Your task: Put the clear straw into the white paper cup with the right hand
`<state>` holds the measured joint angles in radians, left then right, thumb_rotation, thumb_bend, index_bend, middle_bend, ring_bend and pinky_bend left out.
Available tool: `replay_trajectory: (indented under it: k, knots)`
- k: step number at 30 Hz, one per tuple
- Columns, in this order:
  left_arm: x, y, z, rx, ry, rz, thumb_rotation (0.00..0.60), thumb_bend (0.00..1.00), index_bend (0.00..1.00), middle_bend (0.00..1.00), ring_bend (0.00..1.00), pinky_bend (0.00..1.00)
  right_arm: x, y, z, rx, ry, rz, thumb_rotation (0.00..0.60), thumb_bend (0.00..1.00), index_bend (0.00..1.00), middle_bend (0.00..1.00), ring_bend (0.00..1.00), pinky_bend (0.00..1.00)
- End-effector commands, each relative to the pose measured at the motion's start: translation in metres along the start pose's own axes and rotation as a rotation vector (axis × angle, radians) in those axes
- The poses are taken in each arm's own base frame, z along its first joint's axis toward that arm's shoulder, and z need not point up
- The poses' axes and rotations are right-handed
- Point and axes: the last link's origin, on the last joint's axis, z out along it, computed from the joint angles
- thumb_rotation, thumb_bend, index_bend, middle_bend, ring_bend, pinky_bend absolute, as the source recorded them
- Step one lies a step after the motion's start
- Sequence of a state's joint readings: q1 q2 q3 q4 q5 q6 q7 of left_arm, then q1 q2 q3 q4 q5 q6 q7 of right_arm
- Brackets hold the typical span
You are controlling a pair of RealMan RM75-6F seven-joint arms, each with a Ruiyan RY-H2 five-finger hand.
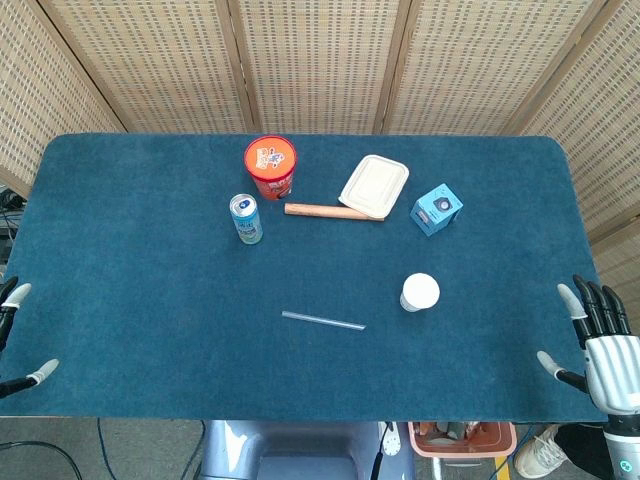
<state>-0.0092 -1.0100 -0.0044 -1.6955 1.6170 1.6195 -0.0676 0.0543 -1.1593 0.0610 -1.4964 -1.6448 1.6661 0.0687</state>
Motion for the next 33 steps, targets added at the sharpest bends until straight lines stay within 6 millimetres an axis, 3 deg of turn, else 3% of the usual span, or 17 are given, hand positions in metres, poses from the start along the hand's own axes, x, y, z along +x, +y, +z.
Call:
replay_trajectory:
  k: [1, 13, 19, 27, 33]
  knots:
    - [0.0, 0.0, 0.0, 0.001, 0.0, -0.001, 0.6, 0.06, 0.0, 0.0, 0.0, 0.0, 0.0, -0.001, 0.0, 0.003, -0.001, -0.002, 0.6, 0.0, 0.0, 0.0, 0.0, 0.0]
    - [0.0, -0.001, 0.002, 0.012, -0.001, -0.007, 0.6, 0.06, 0.0, 0.0, 0.0, 0.0, -0.006, -0.005, 0.001, 0.023, -0.037, 0.005, 0.6, 0.0, 0.0, 0.0, 0.0, 0.0]
    - [0.001, -0.002, 0.005, 0.024, 0.001, -0.006, 0.6, 0.06, 0.0, 0.0, 0.0, 0.0, -0.008, -0.027, 0.032, 0.144, -0.105, -0.002, 0.6, 0.0, 0.0, 0.0, 0.0, 0.0]
    - [0.0, -0.006, 0.013, 0.047, -0.013, -0.004, 0.6, 0.06, 0.0, 0.0, 0.0, 0.0, 0.001, -0.097, 0.098, 0.344, -0.24, -0.023, 0.6, 0.0, 0.01, 0.0, 0.0, 0.0]
    - [-0.001, -0.01, 0.022, 0.067, -0.028, -0.002, 0.6, 0.06, 0.0, 0.0, 0.0, 0.0, -0.025, -0.167, 0.131, 0.498, -0.374, -0.013, 0.6, 0.0, 0.08, 0.0, 0.0, 0.0]
